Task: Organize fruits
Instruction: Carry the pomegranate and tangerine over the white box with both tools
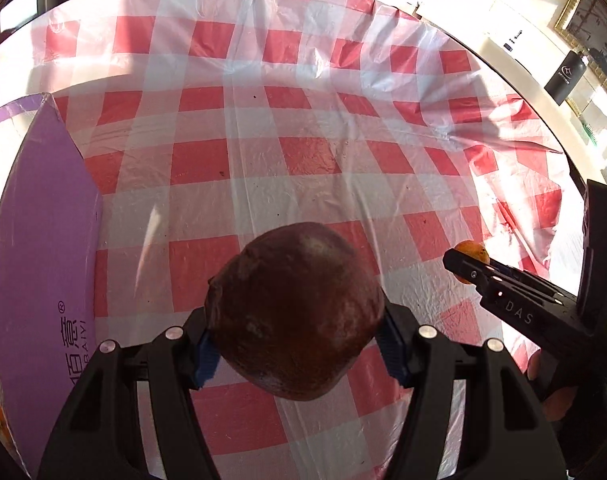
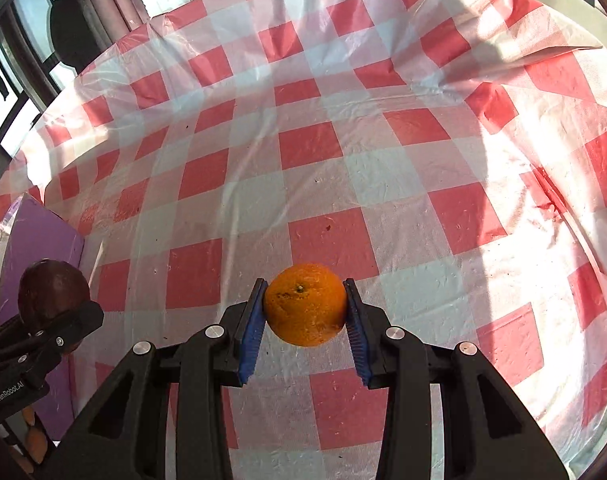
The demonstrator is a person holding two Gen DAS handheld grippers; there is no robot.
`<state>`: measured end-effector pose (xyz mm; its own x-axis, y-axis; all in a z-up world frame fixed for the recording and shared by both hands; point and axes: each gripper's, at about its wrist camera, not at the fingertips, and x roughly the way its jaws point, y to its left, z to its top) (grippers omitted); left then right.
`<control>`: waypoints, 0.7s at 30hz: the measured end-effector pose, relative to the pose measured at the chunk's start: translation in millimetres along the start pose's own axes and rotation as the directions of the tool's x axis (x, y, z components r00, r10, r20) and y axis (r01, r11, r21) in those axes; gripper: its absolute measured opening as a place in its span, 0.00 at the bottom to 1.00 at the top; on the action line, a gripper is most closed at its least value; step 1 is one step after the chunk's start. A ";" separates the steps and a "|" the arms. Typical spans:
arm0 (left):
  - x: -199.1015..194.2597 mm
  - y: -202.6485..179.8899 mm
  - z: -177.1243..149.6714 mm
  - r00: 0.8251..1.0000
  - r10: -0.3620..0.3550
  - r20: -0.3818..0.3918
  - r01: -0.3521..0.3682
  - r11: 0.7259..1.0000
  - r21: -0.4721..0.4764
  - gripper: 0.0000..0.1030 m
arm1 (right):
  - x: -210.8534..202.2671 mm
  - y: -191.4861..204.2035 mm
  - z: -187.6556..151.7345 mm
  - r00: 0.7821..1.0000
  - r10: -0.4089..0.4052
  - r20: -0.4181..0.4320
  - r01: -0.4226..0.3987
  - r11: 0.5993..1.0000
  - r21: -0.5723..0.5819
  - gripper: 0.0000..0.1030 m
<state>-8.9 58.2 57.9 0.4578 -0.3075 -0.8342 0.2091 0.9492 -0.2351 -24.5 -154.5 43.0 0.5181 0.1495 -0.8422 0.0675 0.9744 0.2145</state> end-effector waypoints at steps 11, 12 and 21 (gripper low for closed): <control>-69.3 -6.7 -7.4 0.993 -0.091 0.079 0.082 0.991 0.110 0.62 | -43.6 46.5 -21.8 0.999 0.014 0.044 -0.013 1.000 -0.025 0.36; -75.4 -4.9 -7.1 0.991 -0.095 0.091 0.084 0.990 0.115 0.62 | -47.2 51.0 -23.4 0.999 0.015 0.048 -0.013 0.999 -0.031 0.36; -122.7 29.7 -7.2 0.981 -0.052 0.188 0.034 0.995 0.098 0.62 | -66.6 101.8 -33.7 0.995 0.058 0.078 -0.050 0.993 -0.104 0.36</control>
<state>-65.1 124.6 149.7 0.6004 -0.3639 -0.7121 0.3083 0.9270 -0.2138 -80.9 -59.5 104.3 0.5861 0.1925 -0.7871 -0.0473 0.9778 0.2040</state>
